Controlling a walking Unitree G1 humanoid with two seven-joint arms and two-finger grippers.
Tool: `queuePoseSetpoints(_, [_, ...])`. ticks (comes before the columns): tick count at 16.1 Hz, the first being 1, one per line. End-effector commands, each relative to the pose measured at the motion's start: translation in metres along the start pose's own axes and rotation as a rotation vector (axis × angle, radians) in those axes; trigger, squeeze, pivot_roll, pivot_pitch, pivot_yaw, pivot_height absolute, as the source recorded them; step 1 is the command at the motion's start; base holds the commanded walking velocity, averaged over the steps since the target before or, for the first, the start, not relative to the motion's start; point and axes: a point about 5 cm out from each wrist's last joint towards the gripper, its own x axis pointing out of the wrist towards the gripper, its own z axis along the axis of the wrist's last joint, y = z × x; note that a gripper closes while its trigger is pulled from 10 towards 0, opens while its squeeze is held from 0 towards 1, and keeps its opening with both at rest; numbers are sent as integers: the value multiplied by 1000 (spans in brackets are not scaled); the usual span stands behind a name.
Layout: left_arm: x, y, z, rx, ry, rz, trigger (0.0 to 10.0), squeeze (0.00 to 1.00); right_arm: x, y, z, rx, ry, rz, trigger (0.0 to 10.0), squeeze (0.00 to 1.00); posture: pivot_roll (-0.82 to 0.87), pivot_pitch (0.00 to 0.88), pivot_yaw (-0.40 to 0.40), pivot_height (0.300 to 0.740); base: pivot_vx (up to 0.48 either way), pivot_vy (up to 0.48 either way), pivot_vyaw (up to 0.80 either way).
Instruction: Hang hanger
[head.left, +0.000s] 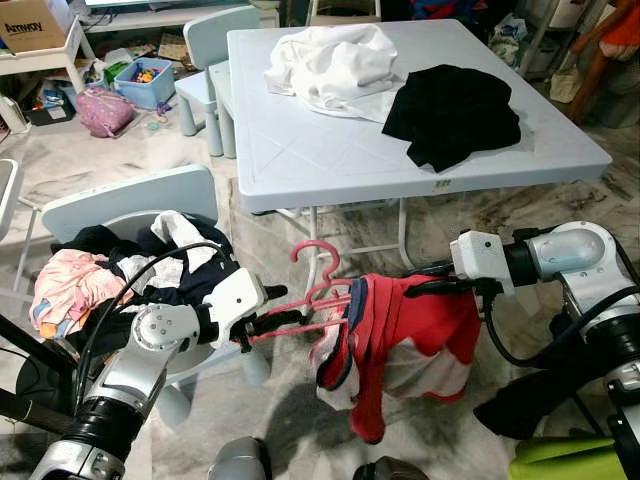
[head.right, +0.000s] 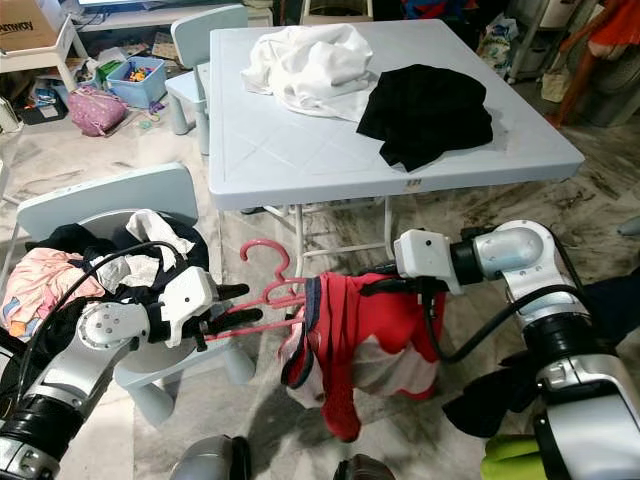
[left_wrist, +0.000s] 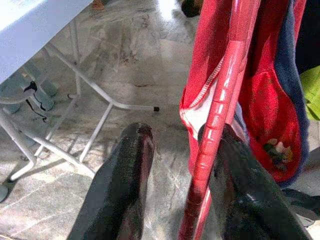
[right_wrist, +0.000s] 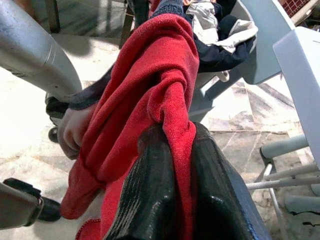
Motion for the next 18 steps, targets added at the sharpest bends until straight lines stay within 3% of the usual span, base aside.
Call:
queuePoseSetpoints(1, [1, 4, 4, 23, -5, -7, 0, 0, -2, -5, 9, -56, -11, -10, 10000, 0, -52, 36, -15, 740, 0, 0, 0])
queuePoseSetpoints(13, [12, 0, 3, -36, -23, -48, 0, 0, 5, -13, 17, -105, -44, -44, 10000, 0, -59, 25, -17, 740, 0, 0, 0])
queuePoseSetpoints(18, [11, 6, -1, -89, -41, 10, 0, 0, 7, -19, 18, -97, -48, -90, 10000, 0, -58, 18, -23, 740, 0, 0, 0])
